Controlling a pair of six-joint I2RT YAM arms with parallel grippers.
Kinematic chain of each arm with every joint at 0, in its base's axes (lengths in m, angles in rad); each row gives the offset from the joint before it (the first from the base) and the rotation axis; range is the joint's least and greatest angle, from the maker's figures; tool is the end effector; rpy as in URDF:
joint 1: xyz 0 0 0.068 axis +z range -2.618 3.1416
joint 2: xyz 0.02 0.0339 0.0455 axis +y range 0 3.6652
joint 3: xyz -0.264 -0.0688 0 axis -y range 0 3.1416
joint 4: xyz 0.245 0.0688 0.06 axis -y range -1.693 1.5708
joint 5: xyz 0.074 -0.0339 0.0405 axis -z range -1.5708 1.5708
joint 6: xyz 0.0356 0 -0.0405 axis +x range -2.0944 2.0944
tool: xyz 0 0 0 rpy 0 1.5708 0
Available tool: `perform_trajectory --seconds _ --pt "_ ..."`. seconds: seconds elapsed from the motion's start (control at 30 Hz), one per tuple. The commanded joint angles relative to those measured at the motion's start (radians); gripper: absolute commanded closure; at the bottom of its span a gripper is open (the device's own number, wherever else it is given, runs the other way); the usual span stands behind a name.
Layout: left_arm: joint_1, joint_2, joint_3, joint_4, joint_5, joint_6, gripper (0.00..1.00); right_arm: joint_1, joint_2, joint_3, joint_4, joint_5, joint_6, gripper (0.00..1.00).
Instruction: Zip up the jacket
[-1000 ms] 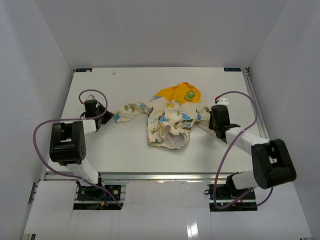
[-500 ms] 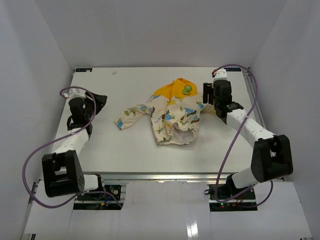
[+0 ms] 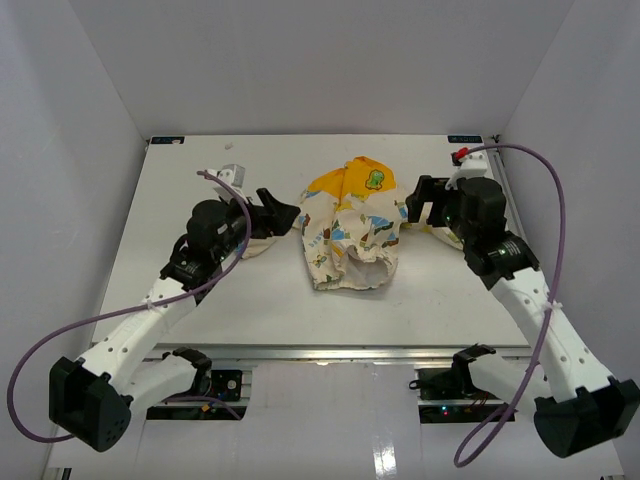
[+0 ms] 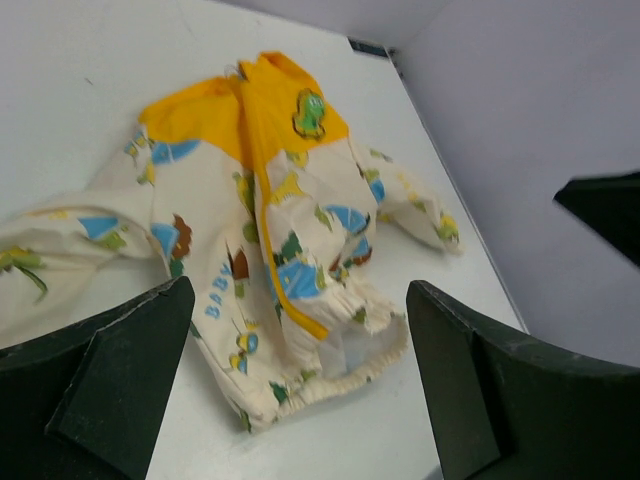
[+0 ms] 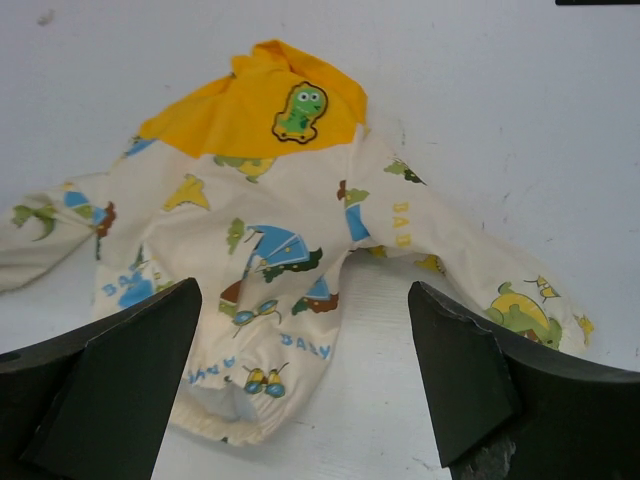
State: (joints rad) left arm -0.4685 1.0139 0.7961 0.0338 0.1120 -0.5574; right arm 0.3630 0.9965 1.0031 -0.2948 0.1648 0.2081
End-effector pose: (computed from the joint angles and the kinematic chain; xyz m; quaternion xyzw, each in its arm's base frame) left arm 0.2125 -0.1120 0.3232 0.0016 0.7687 -0.3507 0.5349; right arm 0.2132 0.0747 0.3657 -0.0127 0.8000 0.1047 0.5906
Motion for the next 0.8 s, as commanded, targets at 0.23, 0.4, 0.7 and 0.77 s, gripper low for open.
perform_trajectory --seconds 0.23,0.4,0.7,0.77 --pt "-0.164 -0.14 -0.122 0.0 0.105 0.074 0.02 0.008 -0.454 -0.193 -0.119 -0.24 0.045 0.1" --pt "-0.186 -0.189 -0.151 0.034 0.117 0.086 0.02 0.008 -0.518 -0.207 -0.11 -0.247 0.035 0.1" --pt "-0.19 -0.183 -0.151 0.025 0.108 0.09 0.02 0.008 -0.521 -0.226 -0.125 -0.182 0.041 0.1" --pt "-0.19 -0.181 -0.149 0.023 0.11 0.09 0.02 0.008 -0.518 -0.228 -0.131 -0.172 0.041 0.1"
